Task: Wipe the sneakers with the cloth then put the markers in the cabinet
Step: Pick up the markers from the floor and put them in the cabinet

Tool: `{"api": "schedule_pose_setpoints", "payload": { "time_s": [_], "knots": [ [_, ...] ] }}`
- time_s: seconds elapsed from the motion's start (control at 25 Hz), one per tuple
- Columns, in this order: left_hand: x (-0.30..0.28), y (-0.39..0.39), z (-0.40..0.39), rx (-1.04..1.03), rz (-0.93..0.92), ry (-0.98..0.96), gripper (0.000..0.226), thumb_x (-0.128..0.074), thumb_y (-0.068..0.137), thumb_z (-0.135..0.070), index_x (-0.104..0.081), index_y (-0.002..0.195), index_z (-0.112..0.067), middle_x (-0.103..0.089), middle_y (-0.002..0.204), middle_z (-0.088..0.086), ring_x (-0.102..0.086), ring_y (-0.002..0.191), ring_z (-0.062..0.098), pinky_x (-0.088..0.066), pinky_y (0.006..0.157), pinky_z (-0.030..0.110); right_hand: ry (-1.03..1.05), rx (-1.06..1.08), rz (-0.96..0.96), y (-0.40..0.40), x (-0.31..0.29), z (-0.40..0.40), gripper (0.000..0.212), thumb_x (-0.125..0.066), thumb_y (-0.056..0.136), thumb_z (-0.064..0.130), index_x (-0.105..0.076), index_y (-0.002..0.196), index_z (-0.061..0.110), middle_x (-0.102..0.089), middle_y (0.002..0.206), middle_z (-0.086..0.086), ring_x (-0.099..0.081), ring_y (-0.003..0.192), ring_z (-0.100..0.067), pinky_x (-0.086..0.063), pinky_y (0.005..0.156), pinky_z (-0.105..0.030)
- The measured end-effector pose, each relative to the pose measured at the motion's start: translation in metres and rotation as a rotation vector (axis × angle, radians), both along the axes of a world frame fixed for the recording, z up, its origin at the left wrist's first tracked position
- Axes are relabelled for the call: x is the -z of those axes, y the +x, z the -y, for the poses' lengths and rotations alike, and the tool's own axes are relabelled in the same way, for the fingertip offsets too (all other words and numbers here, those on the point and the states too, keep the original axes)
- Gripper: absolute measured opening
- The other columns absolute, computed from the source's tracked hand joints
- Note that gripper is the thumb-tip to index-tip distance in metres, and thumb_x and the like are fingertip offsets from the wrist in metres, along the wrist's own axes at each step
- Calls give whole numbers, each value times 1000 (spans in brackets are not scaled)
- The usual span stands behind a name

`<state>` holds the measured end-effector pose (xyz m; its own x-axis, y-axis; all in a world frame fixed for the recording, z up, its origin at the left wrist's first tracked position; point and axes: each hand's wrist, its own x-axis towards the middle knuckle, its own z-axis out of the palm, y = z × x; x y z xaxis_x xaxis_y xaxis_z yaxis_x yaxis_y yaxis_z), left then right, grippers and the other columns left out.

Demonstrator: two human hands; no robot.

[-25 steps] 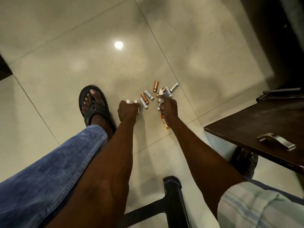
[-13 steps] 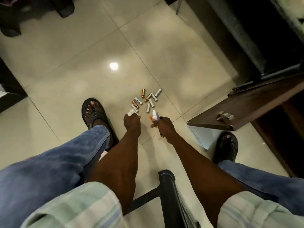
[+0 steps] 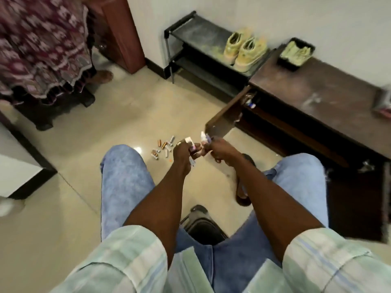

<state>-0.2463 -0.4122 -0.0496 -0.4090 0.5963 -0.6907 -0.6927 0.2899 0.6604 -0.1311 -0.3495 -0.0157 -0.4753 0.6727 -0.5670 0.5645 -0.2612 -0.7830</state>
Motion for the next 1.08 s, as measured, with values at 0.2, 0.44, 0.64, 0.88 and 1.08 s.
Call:
{"api": "schedule_pose_setpoints", "payload": {
  "time_s": [0.2,0.44,0.64,0.88,1.08],
  "knots": [
    [-66,68,-28,202,120,161,22,-45,95,-24,-58,82,-13,-60,73,6,-61,57,16,-45,59,26,209,191,-91,92,-73,-14,13,-59,89,24,-56,89,11,-58,64,-3,-38,39,-7,-28,33,-19],
    [-95,139,-87,482,151,307,41,-67,84,-44,-65,98,-5,-69,89,13,-66,83,25,-52,82,39,423,199,64,142,-104,-17,16,-61,90,27,-61,88,11,-59,69,0,-51,51,-8,-35,47,-22],
    [-95,176,-132,524,171,220,12,-56,90,-13,-57,81,-5,-61,65,10,-59,52,22,-49,50,28,258,399,-211,183,-108,-32,20,-52,95,23,-60,82,9,-54,62,-3,-40,37,-5,-29,38,-20],
    [-71,196,-206,925,53,64,28,-66,88,-33,-54,73,-12,-47,53,-1,-42,35,7,-28,29,15,101,911,-267,210,-64,-91,21,-52,96,28,-56,84,11,-48,59,0,-31,38,-7,-22,38,-20],
    [-38,190,-251,1032,42,12,22,-68,85,-30,-60,76,-12,-56,59,0,-44,34,7,-28,30,15,-112,836,-345,205,-24,-142,17,-49,96,18,-55,82,10,-49,70,-3,-37,48,-9,-25,42,-23]
  ]
}}
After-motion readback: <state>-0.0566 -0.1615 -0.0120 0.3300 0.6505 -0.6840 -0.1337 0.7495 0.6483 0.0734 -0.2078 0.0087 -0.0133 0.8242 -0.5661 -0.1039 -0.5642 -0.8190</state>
